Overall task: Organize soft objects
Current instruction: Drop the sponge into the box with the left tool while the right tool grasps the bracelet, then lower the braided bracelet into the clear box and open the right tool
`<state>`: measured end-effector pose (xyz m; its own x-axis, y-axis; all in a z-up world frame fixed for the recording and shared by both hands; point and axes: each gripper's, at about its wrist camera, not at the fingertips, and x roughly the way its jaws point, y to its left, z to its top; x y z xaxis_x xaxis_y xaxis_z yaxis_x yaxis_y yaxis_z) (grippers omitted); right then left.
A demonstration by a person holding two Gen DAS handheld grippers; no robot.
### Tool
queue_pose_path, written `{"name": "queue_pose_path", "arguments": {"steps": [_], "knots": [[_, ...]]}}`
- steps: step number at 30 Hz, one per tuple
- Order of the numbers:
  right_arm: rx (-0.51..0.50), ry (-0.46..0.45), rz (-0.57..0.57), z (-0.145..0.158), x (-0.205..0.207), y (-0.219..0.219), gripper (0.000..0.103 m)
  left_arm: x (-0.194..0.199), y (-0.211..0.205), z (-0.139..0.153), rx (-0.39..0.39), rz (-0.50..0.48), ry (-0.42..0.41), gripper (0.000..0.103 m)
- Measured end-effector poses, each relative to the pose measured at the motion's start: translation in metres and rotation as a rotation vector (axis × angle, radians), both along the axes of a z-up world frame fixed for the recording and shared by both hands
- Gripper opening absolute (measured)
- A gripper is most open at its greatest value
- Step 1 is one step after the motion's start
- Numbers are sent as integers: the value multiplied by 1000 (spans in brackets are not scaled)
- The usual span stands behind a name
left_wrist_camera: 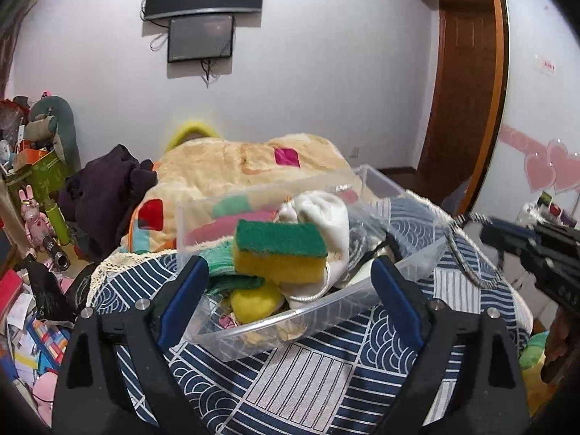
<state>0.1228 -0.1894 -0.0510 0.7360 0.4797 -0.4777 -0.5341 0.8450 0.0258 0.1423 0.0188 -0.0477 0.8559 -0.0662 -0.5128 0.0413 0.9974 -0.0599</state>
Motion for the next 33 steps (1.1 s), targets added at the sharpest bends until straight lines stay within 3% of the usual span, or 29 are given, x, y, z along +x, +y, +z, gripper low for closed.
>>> {"name": "queue_pose_path", "arguments": {"steps": [3,12,17,20,22,23,29,33], "knots": [[7,-15,-7,10,17,20,7,-8,3,7,-12,26,-36,100],[-36,73,-42,-14,65,62,7,-10,17,9,-37,64,-52,100],[-97,121,-45,-28,73,68,7,-12,21,8,-42,78,-58,100],[-119,133,-31,-31,67,67,19,-14,22,9,-45,81,-64,100],[-113,122,-24,-28,61,63,42,-16,23,11,-53,82,-71,100],[-105,113,-20,-25,57,61,44,-18,23,13,-55,82,-75,100],[3,65,8,4,30,40,45,-38,25,33,-59,88,-127,100],[61,-17,21,34,1,28,46,-56,23,51,-46,96,-179,100]]}}
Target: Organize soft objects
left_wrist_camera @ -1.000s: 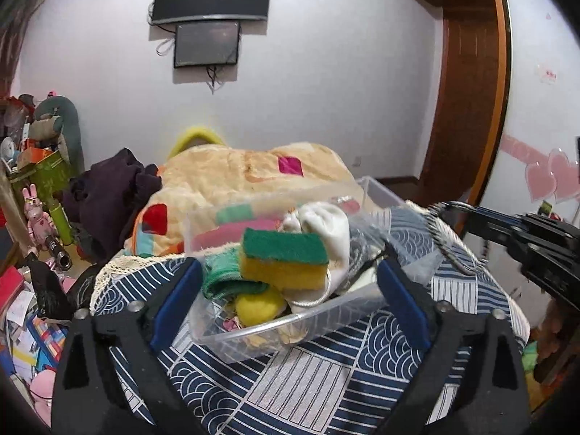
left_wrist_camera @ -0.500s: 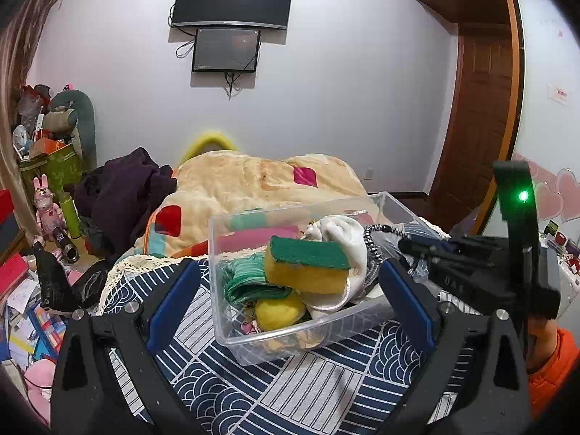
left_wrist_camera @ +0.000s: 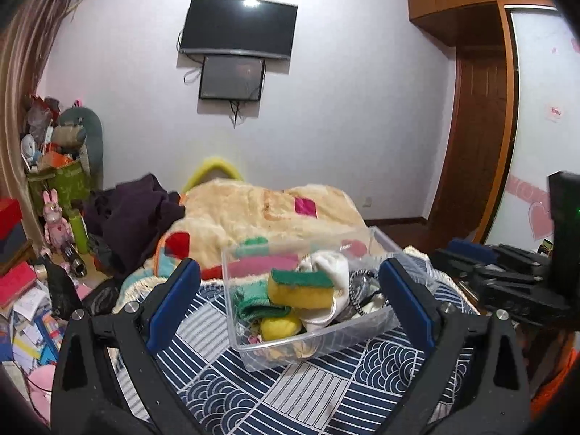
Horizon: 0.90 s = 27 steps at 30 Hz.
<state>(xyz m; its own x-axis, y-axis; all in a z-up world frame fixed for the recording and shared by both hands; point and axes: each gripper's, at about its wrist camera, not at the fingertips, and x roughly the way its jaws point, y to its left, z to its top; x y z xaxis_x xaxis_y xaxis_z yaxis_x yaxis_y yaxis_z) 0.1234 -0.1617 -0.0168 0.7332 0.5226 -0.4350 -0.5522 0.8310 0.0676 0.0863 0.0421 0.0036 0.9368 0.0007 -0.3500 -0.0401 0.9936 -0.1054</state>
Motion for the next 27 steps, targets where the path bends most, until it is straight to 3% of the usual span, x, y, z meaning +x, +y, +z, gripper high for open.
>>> {"name": "queue_pose_path", "arguments": {"steps": [2,10,27], "knots": [[25,-33,9,11,-14,-4,50,-10,-2,9,13,-2,-24,100],[94,-175,7,46,-66,-16,85,-53,-16,39,71,-16,-106,101],[82,-206,-7,37,-91,-10,90,-84,-19,39,52,-14,-134,103]]}}
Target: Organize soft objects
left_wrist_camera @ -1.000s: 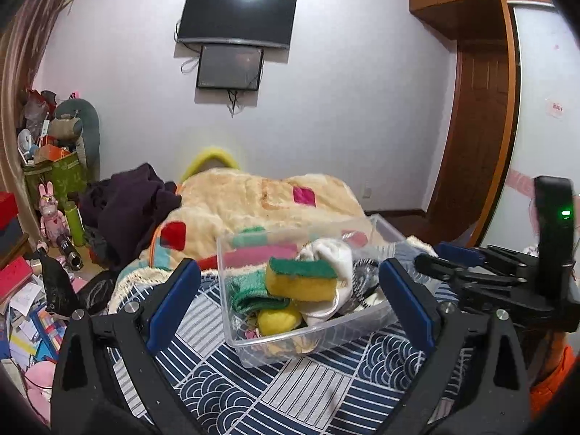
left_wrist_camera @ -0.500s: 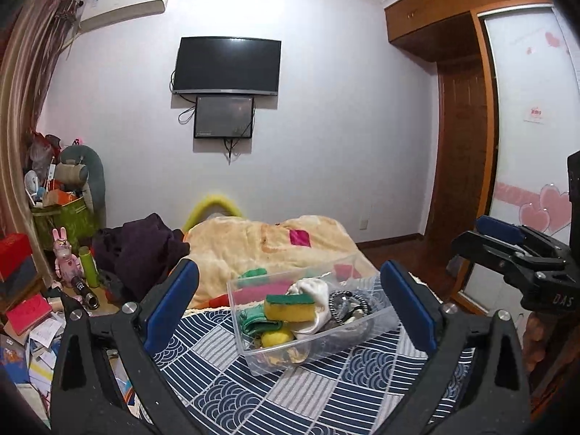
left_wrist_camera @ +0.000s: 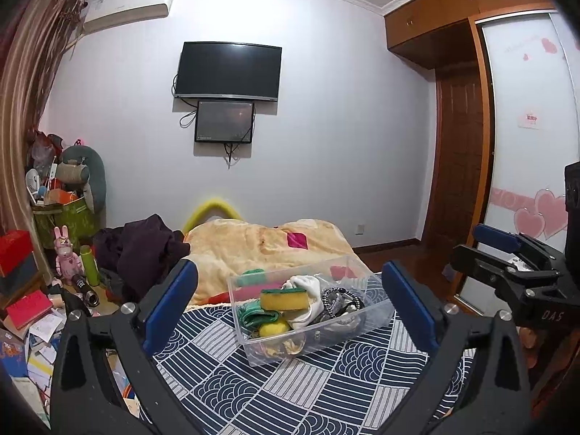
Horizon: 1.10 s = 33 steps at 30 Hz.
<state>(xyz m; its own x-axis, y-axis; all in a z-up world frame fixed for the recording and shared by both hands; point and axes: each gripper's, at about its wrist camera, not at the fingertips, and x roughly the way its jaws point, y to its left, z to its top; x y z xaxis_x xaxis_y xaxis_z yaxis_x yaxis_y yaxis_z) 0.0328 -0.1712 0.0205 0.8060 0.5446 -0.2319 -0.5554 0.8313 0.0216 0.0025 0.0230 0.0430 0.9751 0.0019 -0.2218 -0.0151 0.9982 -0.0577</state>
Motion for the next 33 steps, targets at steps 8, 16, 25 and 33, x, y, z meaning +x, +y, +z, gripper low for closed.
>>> {"name": "queue_pose_path", "arguments": {"steps": [8,16,25,33], "knots": [[4,5,1,-2,-1,0,93,4,3,-2,-4,2,9,103],[8,15,7,-4,0,-1,95,6,1,-6,9,-5,17,103],[15,19,-3,-4,1,-4,100,5,-5,-6,28,-8,15,103],[20,26,-11,-5,1,-6,101,6,-6,-6,28,-16,19,103]]}}
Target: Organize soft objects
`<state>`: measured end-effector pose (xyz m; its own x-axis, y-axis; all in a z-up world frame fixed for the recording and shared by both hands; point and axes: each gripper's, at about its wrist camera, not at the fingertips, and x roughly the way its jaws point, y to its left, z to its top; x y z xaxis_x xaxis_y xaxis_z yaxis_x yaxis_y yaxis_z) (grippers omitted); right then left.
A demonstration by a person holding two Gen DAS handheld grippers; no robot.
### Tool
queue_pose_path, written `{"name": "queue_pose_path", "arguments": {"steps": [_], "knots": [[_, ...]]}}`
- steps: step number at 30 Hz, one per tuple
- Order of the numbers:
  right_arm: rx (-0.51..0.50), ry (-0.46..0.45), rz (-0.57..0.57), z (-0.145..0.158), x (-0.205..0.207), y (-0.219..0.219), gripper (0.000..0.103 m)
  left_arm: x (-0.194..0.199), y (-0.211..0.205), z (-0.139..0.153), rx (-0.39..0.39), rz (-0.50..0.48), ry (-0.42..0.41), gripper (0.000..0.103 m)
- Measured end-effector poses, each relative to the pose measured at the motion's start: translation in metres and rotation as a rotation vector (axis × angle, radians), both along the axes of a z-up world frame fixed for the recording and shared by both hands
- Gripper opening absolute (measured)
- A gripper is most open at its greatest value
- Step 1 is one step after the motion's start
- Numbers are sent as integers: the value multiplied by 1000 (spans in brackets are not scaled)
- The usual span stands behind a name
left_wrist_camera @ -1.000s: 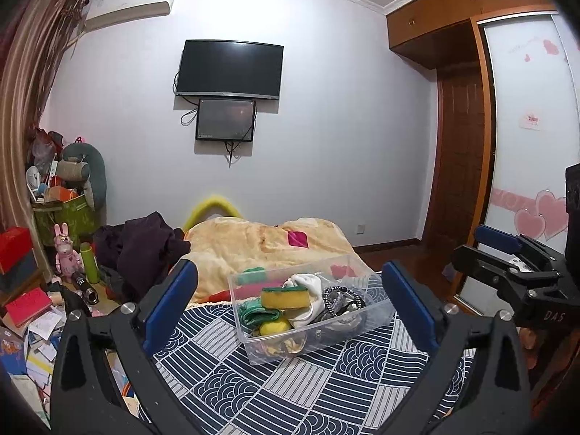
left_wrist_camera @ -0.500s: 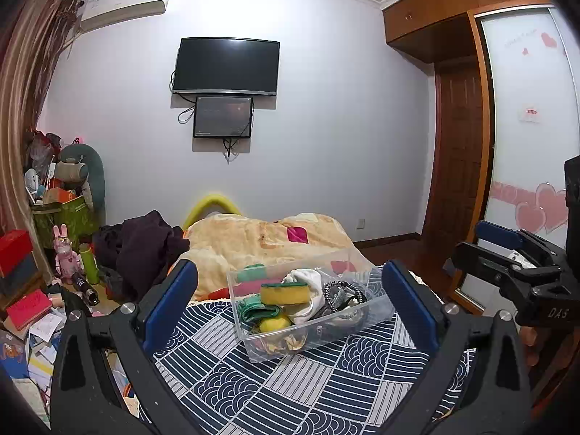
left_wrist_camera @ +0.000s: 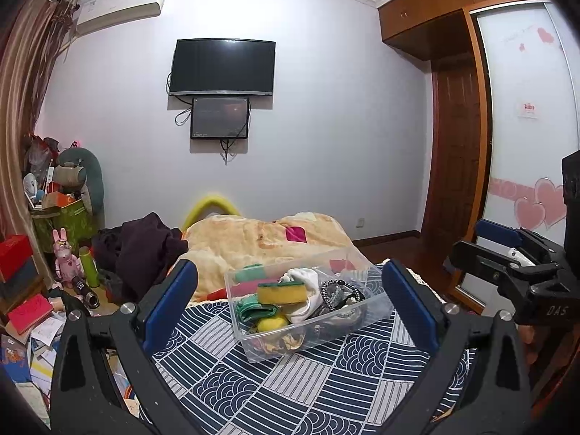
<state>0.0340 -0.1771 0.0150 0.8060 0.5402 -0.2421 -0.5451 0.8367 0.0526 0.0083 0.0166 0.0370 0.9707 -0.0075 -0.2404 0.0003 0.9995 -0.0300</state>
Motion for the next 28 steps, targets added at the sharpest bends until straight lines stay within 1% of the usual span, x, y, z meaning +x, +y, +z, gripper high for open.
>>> {"name": "queue_pose_path", "arguments": {"steps": [8,18,28], "knots": [[0,-1,-7,-1,1,-2,103,-1,-1,0,-4,-6,-7,103],[-30,-18,-12,-2,0,2,103,-2,-6,1,0,-17,6,103],[-26,-7,-14,-4,-1,2,103,-2,-7,1,-7,-18,4,103]]}}
